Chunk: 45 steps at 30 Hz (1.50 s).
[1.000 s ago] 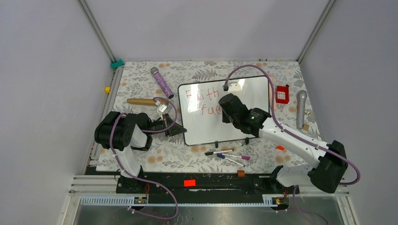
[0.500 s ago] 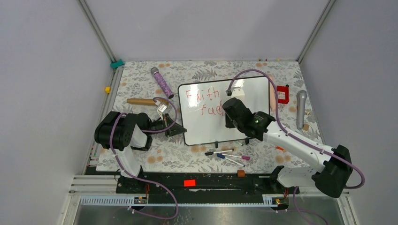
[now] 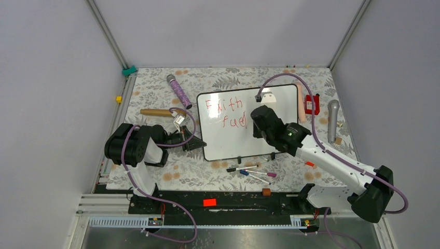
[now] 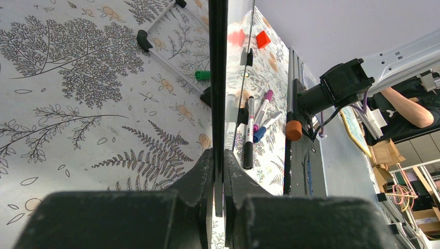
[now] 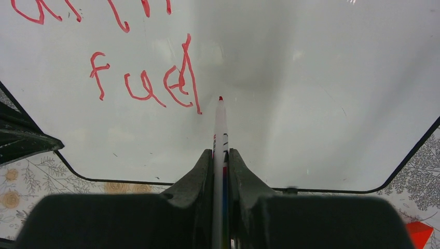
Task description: Write a sentence on the whiteboard
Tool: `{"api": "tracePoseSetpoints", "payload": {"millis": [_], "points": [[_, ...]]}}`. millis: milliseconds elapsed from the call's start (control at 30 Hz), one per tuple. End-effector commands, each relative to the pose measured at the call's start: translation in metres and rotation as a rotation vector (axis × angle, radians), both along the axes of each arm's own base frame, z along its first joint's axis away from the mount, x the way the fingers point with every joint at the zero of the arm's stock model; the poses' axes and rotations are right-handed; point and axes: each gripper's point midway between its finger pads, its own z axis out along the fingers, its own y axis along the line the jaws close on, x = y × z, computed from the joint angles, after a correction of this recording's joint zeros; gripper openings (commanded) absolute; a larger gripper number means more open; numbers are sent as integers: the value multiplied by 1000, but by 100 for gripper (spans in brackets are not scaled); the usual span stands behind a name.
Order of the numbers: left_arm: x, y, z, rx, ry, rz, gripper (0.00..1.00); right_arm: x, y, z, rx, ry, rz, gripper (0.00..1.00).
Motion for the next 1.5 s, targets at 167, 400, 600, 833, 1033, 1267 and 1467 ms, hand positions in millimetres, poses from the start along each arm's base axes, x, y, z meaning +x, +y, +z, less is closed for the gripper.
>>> {"api": "tracePoseSetpoints", "payload": {"millis": [167, 400, 600, 833, 1033, 1267, 1467], "points": [[4, -2, 10, -7, -104, -23, 0, 26, 2, 22, -35, -59, -47, 0], [4, -2, 10, -8, -104, -25, 0, 33, 2, 16, -59, -53, -73, 0], [4, -2, 11, -8, -105, -25, 0, 36, 5, 13, -56, -58, -77, 0], [4, -2, 11, -8, -103, -26, 0, 35, 18, 3, -46, -13, -24, 0], [4, -2, 11, -8, -105, -25, 0, 28, 19, -4, -41, 16, 8, 0], [4, -2, 11, -9, -104, -26, 0, 18, 1, -13, -94, 38, -19, 0], [4, -2, 11, -8, -102, -25, 0, 17, -18, -10, -136, 14, -94, 0]]}}
